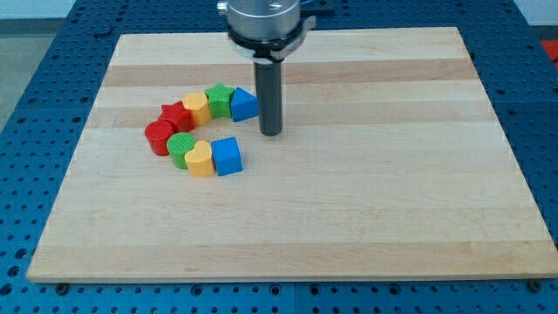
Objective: Push green circle slightly down
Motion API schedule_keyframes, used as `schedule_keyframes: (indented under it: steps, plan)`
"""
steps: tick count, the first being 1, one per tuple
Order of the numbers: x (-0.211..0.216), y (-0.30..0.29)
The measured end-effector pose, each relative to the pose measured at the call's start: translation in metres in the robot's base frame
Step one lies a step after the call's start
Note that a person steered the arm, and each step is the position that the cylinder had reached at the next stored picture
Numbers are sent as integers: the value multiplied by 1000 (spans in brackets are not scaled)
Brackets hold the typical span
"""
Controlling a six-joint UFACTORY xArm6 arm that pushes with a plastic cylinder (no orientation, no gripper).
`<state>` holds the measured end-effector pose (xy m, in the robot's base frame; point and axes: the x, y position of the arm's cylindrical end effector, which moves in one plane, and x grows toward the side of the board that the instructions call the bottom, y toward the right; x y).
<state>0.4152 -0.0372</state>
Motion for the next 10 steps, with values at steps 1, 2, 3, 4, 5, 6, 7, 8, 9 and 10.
schedule_keyframes:
  steps: [1, 2, 3, 4, 5, 6, 7, 8, 9, 10]
  plan:
    - [1, -18]
    - [1, -29]
    - [1, -43]
    - [1, -58]
    - [3, -70]
    - [8, -73]
    - [11, -74]
    - [11, -83]
    - [12, -95]
    - [14, -101]
